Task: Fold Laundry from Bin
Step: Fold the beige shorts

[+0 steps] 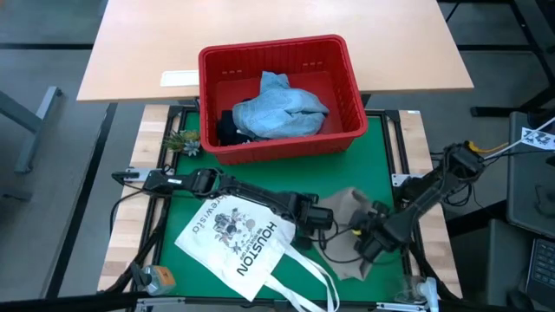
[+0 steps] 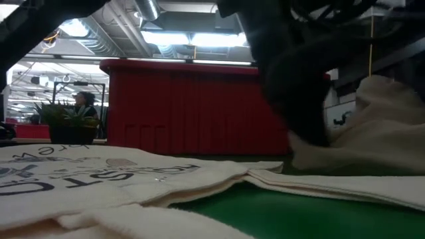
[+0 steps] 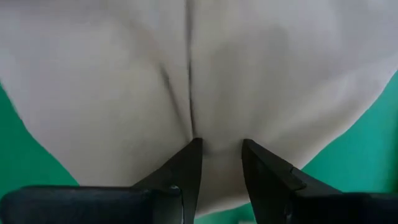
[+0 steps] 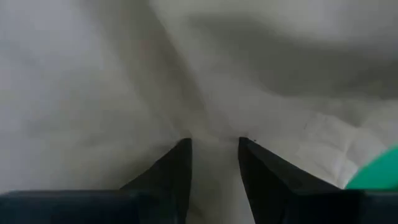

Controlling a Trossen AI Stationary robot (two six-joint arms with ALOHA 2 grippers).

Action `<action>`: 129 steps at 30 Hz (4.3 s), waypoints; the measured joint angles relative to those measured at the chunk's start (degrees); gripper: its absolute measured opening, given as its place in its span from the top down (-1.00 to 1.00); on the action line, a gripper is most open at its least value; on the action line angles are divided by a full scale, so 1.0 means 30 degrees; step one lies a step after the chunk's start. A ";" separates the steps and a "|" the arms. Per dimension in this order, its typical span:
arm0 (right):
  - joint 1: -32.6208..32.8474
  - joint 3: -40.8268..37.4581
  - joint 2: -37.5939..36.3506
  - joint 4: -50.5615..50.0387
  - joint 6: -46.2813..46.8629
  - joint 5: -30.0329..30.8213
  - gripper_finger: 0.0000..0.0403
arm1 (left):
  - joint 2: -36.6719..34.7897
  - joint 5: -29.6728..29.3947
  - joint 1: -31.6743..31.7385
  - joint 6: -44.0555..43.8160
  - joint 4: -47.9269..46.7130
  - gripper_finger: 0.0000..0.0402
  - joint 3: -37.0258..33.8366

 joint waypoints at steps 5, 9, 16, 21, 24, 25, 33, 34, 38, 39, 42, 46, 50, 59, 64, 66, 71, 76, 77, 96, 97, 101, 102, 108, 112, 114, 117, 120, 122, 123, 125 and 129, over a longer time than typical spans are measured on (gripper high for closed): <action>-0.1914 -0.0445 -0.0009 0.1611 -0.2688 0.0023 0.34 | -0.0022 -0.0448 0.0350 -0.0168 -0.2771 0.44 0.0007; -0.2650 0.0052 -0.0183 0.0926 -0.3828 0.0005 0.34 | -0.0134 -0.0468 0.0492 -0.0182 -0.4395 0.44 0.0015; -0.2577 0.2369 -0.0189 -0.3376 -0.4109 0.0009 0.34 | -0.1162 -0.0604 0.0405 -0.0321 -0.4914 0.44 0.0015; -0.2569 0.4183 -0.0240 -0.6395 -0.4135 0.1298 0.34 | -0.2352 -0.0816 0.0412 -0.0656 -0.4756 0.44 0.0015; -0.2569 0.5427 -0.0486 -0.7877 -0.4187 0.2541 0.34 | -0.3100 -0.0855 0.0412 -0.0800 -0.4655 0.44 0.0000; -0.2569 0.5812 -0.0676 -0.8168 -0.4370 0.2876 0.34 | -0.3383 -0.0927 0.0412 -0.0805 -0.4673 0.44 0.0000; -0.3024 0.7048 -0.2966 -0.7107 -0.6359 0.6565 0.34 | -0.4830 -0.1607 0.0419 -0.0185 -0.4608 0.44 0.0007; -0.3241 0.6878 -0.3222 -0.6627 -0.6692 0.6614 0.34 | -0.4936 -0.1797 0.0443 -0.0162 -0.4683 0.44 0.0007; -0.4364 0.5925 -0.3672 -0.4552 -0.8705 0.6600 0.34 | -0.5085 -0.1884 0.0702 -0.0160 -0.4371 0.44 0.0015; -0.4712 0.5676 -0.3671 -0.4010 -0.9276 0.6559 0.34 | -0.5002 -0.1882 0.0750 -0.0160 -0.4210 0.44 0.0015; -0.5694 0.4715 -0.3664 -0.1561 -1.1256 0.5641 0.34 | -0.4551 -0.1875 0.0900 -0.0181 -0.3713 0.44 0.0015; -0.6990 0.3106 -0.3650 0.1269 -1.3090 0.4217 0.34 | -0.3842 -0.1913 0.0937 -0.0250 -0.3243 0.44 0.0000; -0.8173 0.1497 -0.3657 0.1434 -1.3149 0.4115 0.34 | -0.3231 -0.2199 0.1028 -0.0313 -0.3244 0.44 0.0000; -0.9877 -0.1502 -0.3657 0.1343 -1.2022 0.3286 0.34 | -0.1998 -0.2200 0.1493 -0.0350 -0.2916 0.44 0.0000; -1.0305 -0.1971 -0.3657 0.1025 -1.1853 0.3560 0.34 | -0.1661 -0.2194 0.1866 -0.0342 -0.2462 0.44 -0.0228; -1.0358 -0.1993 -0.3656 0.0943 -1.1853 0.3547 0.34 | -0.1705 -0.2284 0.2087 -0.0342 -0.1586 0.44 -0.0896; -1.0336 -0.2013 -0.3684 0.0291 -1.1340 0.3424 0.34 | -0.1734 -0.2320 0.2637 -0.0741 -0.1099 0.44 -0.2099; -1.0336 -0.1987 -0.4197 -0.1198 -1.0418 0.3590 0.34 | -0.1678 -0.3455 0.3112 -0.0758 -0.1720 0.44 -0.2805; -1.0336 -0.1991 -0.4440 -0.1486 -1.0418 0.3549 0.34 | -0.1763 -0.3514 0.3159 -0.0758 -0.1832 0.44 -0.2805; -0.9228 -0.1991 -1.2296 -0.0933 -0.9683 -0.1262 0.34 | -0.4364 -0.1499 0.2063 -0.3215 -0.0250 0.44 -0.2776; -0.8902 -0.1991 -1.2438 -0.0394 -0.9475 -0.1390 0.34 | -0.4364 -0.1146 0.1902 -0.3601 0.0243 0.44 -0.2776; -0.7192 -0.1991 -1.2379 0.1296 -0.8300 -0.1435 0.34 | -0.4333 -0.0255 0.1138 -0.4632 0.2113 0.44 -0.2776; -0.6736 -0.1991 -1.2259 0.1498 -0.8050 -0.1435 0.34 | -0.4300 -0.0140 0.0916 -0.4836 0.2582 0.44 -0.2776; -0.3755 -0.1991 -1.0706 0.1445 -0.6006 -0.1438 0.34 | -0.3552 -0.0198 -0.0443 -0.5333 0.6014 0.44 -0.2783; -0.2132 -0.1991 -0.9086 0.1242 -0.4965 -0.1442 0.34 | -0.2700 -0.0651 -0.1119 -0.5340 0.7551 0.44 -0.2790; -0.1450 -0.1991 -0.8146 0.0831 -0.4376 -0.1470 0.34 | -0.2254 -0.0644 -0.1400 -0.5335 0.7918 0.44 -0.2790; -0.0671 -0.1991 -0.6674 0.0343 -0.3508 -0.2042 0.34 | -0.1500 -0.0627 -0.1793 -0.5333 0.7875 0.44 -0.2790; -0.0118 -0.1991 -0.5352 0.0328 -0.3069 -0.3445 0.34 | -0.0905 -0.0436 -0.2182 -0.5251 0.7868 0.44 -0.2798; 0.0207 -0.1984 -0.4683 0.0447 -0.3060 -0.4356 0.34 | -0.0762 -0.0151 -0.2368 -0.5226 0.7862 0.44 -0.2798; 0.0318 -0.1984 -0.4440 0.0460 -0.3062 -0.4848 0.34 | -0.0758 -0.0005 -0.2454 -0.5206 0.7791 0.44 -0.2798; 0.0490 -0.1977 -0.4123 0.0417 -0.3060 -0.5602 0.34 | -0.0758 0.0200 -0.2613 -0.4985 0.7663 0.44 -0.2798; 0.0447 -0.1983 -0.4096 0.0302 -0.3055 -0.6610 0.34 | -0.0761 0.0235 -0.2750 -0.4248 0.7624 0.44 -0.2798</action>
